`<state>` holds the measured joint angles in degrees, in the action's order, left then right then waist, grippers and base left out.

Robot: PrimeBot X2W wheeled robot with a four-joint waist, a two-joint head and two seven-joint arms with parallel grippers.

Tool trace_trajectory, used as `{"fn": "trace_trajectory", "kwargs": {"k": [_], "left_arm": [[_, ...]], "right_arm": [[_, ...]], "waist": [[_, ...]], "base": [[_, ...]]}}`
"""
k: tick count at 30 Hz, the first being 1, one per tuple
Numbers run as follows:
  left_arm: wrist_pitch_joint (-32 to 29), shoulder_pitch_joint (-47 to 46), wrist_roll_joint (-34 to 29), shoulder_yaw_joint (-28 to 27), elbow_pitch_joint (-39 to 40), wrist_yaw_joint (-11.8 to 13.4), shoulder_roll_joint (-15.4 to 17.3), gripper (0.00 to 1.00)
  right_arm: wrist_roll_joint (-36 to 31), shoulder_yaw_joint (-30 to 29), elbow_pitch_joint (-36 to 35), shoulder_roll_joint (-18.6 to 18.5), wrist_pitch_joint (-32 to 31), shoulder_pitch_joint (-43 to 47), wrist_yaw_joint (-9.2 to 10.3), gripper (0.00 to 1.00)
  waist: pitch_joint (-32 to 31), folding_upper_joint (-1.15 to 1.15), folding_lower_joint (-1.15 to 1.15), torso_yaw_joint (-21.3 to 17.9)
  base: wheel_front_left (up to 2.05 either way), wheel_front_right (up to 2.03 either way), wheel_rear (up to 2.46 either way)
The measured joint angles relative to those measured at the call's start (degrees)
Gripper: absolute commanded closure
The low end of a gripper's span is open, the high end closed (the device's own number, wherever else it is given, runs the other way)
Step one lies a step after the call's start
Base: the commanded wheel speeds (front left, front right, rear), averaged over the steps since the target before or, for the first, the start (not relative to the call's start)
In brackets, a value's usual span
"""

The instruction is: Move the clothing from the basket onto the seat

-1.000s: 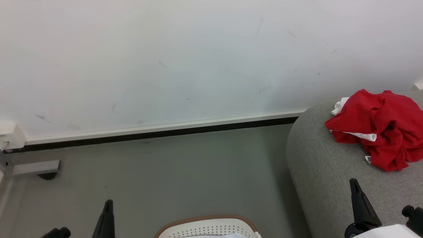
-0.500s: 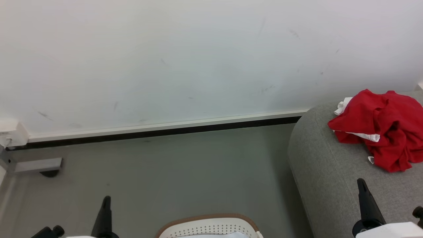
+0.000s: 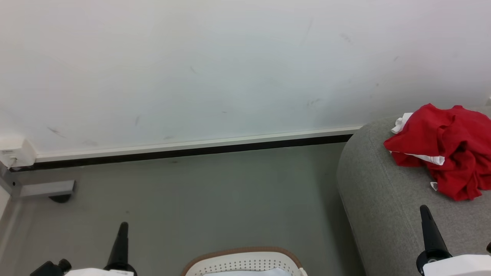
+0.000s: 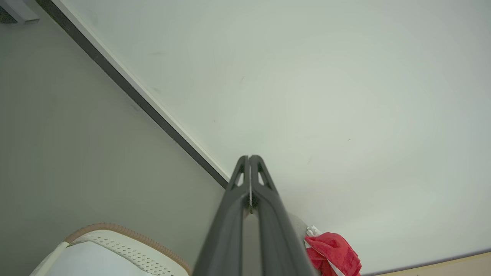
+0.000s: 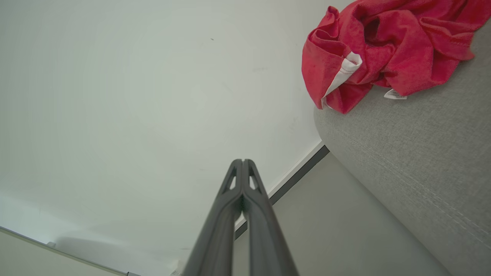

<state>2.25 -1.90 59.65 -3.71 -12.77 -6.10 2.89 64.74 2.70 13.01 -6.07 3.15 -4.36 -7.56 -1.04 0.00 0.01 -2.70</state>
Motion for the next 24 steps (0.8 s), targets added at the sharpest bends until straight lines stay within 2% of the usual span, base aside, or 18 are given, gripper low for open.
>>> {"fn": "trace_trajectory", "kwargs": {"k": [24], "left_arm": [[-3.42, -1.62, 13.12, -1.16, -0.48, -0.51, -0.02, 1.0]], "right_arm": [[11.09, -3.2, 0.31, 0.85, -3.36, -0.34, 0.0, 1.0]], "waist": [[0.39, 0.0, 0.0, 0.89]], "base": [[0.0, 0.0, 0.0]]}}
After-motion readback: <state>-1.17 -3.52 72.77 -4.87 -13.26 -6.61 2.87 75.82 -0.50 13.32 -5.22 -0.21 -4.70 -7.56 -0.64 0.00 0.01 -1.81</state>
